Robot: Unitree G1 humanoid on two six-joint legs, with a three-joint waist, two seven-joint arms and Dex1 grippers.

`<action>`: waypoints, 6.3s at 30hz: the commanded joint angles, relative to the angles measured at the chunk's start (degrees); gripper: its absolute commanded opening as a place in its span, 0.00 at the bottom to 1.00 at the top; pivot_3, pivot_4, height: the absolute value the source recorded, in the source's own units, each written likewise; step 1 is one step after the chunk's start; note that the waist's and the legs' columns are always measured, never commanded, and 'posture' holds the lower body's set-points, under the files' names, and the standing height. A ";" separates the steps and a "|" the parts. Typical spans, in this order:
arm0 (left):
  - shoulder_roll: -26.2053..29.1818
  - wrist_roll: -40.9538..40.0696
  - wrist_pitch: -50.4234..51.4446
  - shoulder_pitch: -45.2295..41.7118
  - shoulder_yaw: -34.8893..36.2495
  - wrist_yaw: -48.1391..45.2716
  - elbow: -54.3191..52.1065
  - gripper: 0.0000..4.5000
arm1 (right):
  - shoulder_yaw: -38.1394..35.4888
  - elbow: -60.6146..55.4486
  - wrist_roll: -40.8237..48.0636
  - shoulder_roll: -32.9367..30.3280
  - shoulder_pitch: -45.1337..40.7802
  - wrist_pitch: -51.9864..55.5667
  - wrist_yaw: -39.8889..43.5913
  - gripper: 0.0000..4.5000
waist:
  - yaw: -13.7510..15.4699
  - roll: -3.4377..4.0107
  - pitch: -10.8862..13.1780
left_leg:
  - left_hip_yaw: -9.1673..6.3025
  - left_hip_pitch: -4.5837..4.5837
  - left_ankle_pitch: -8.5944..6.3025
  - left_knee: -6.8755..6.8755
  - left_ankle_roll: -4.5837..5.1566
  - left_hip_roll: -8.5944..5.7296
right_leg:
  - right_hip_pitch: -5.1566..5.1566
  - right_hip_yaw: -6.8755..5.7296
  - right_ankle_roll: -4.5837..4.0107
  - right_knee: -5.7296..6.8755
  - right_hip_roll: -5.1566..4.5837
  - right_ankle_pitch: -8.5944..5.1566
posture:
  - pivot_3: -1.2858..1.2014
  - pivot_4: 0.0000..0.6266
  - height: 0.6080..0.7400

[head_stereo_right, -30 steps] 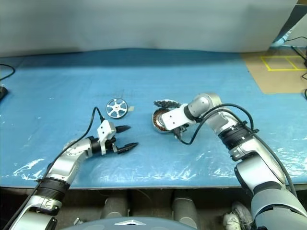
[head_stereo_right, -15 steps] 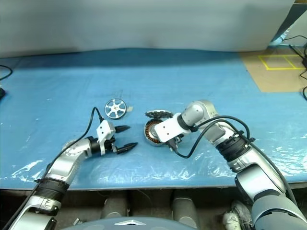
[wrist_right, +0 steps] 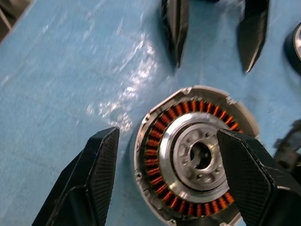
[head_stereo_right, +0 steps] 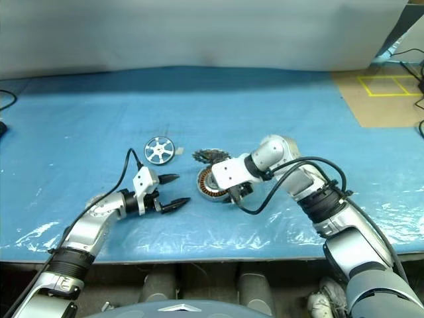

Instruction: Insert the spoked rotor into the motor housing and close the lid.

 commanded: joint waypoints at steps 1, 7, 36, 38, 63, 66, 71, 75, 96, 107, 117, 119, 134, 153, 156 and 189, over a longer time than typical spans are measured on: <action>0.33 0.10 0.02 0.18 -0.07 -0.41 0.85 1.00 | -4.36 -5.98 5.37 -1.45 -0.52 4.80 0.71 0.77 | 0.01 0.00 0.00 | 0.00 0.00 0.00 0.00 0.00 0.00 | 0.00 0.00 0.00 0.00 0.00 0.00 | 0.52 0.24 1.00; 0.40 -0.25 -0.67 -0.10 0.19 -1.14 1.97 1.00 | -11.02 -13.01 13.92 -6.63 5.89 15.30 0.04 0.77 | 0.40 0.00 0.00 | 0.00 0.03 0.09 -0.07 -0.15 -0.01 | 0.03 0.00 0.00 -0.07 0.00 0.00 | 0.52 0.24 1.00; 1.18 -0.40 -1.46 -1.23 0.71 -3.50 3.47 1.00 | -26.20 33.03 11.99 2.44 11.55 2.11 -36.25 0.77 | 1.16 0.04 -0.01 | 0.09 0.31 0.10 -0.10 -0.19 -0.06 | 0.26 0.06 0.02 -0.10 -0.01 0.01 | 0.52 0.24 1.00; 1.22 -0.36 -1.44 -1.25 0.72 -3.51 3.54 1.00 | -26.30 32.98 12.71 3.22 11.13 2.80 -35.64 0.77 | 1.16 0.04 -0.01 | 0.09 0.31 0.10 -0.11 -0.19 -0.06 | 0.27 0.06 0.02 -0.10 -0.01 0.01 | 0.52 0.24 1.00; 0.45 -0.12 -2.61 -1.52 0.35 -3.56 4.70 1.00 | -25.71 40.46 12.56 5.06 9.41 4.68 -34.71 0.41 | 1.21 0.04 -0.01 | 0.11 0.50 0.10 -0.27 -0.19 -0.04 | 0.46 0.03 0.01 -0.26 -0.01 0.00 | 0.52 0.24 1.00; 0.47 -0.10 -2.76 -1.67 0.36 -3.71 5.05 1.00 | -25.59 39.61 12.69 4.90 10.24 5.19 -34.38 0.19 | 1.22 0.04 -0.01 | 0.11 0.60 0.10 -0.38 -0.20 -0.04 | 0.61 0.01 0.01 -0.43 0.00 0.00 | 0.52 0.24 1.00; 0.33 -0.31 -2.64 -1.73 0.22 -3.92 4.65 1.00 | -25.32 36.24 12.97 4.83 12.17 5.51 -33.53 0.14 | 1.25 0.04 -0.01 | 0.11 0.62 0.09 -0.44 -0.20 -0.03 | 0.67 -0.03 0.01 -0.54 0.00 0.00 | 0.52 0.24 1.00; 0.27 -1.00 -1.88 -1.94 0.29 -4.56 3.84 1.00 | -25.94 27.00 15.76 3.17 15.98 7.07 -29.58 0.14 | 1.30 0.04 -0.01 | 0.11 0.61 0.09 -0.47 -0.20 -0.03 | 0.67 -0.04 0.01 -0.60 0.00 0.00 | 0.52 0.24 1.00; -0.90 -0.68 -3.42 -2.59 -0.81 -6.52 6.08 1.00 | -17.14 -8.44 23.84 0.30 18.50 21.41 -21.58 0.14 | 1.35 0.17 0.07 | 0.11 0.51 0.10 -0.98 -0.21 -0.08 | 0.60 -0.10 0.06 -1.05 -0.01 0.01 | 0.52 0.24 1.00; -1.03 -0.51 -3.50 -1.97 -0.67 -6.10 5.23 1.00 | -12.68 -4.80 21.18 2.81 16.92 19.58 -22.83 0.14 | 1.32 0.18 0.07 | 0.11 0.52 0.11 -0.96 -0.22 -0.09 | 0.62 -0.09 0.22 -1.02 -0.01 0.11 | 0.52 0.24 1.00; -1.05 -0.33 -3.28 -2.39 -0.69 -5.71 5.19 1.00 | -12.92 -4.09 20.76 2.41 17.61 18.94 -22.93 0.14 | 1.32 0.17 0.07 | 0.11 0.52 0.11 -0.93 -0.22 -0.09 | 0.62 -0.09 0.26 -0.99 -0.01 0.13 | 0.52 0.24 1.00; -1.10 -0.18 -3.56 -2.68 -0.68 -5.68 5.83 1.00 | -12.83 -4.00 20.73 2.56 17.66 18.91 -23.04 0.14 | 1.32 0.18 0.07 | 0.11 0.53 0.11 -0.92 -0.22 -0.09 | 0.62 -0.09 0.26 -0.97 -0.01 0.14 | 0.52 0.24 1.00; -1.07 -0.04 -4.70 -2.59 -0.47 -5.45 6.78 1.00 | -12.22 -1.60 19.55 3.13 17.92 17.67 -23.11 0.14 | 1.33 0.18 0.07 | 0.11 0.55 0.11 -0.81 -0.22 -0.08 | 0.65 -0.08 0.20 -0.90 -0.01 0.11 | 0.52 0.24 1.00; -0.91 0.06 -4.73 -2.62 -0.34 -5.22 7.06 1.00 | -12.35 -0.83 18.63 3.72 17.37 16.63 -23.13 0.14 | 1.33 0.18 0.07 | 0.10 0.56 0.11 -0.67 -0.22 -0.07 | 0.67 -0.07 0.12 -0.80 -0.01 0.06 | 0.52 0.24 1.00; -0.97 0.18 -4.94 -2.85 -0.37 -5.20 7.48 1.00 | -12.31 -0.79 18.51 3.74 17.21 16.30 -22.99 0.14 | 1.32 0.18 0.07 | 0.10 0.56 0.11 -0.67 -0.22 -0.07 | 0.67 -0.06 0.12 -0.78 -0.01 0.06 | 0.52 0.24 1.00; -1.14 0.57 -5.43 -2.72 -0.56 -4.58 7.76 1.00 | -12.46 -0.29 18.12 4.52 16.63 15.74 -22.73 0.44 | 1.28 0.18 0.07 | 0.09 0.57 0.10 -0.50 -0.22 -0.05 | 0.66 -0.04 0.10 -0.63 -0.01 0.05 | 0.52 0.24 1.00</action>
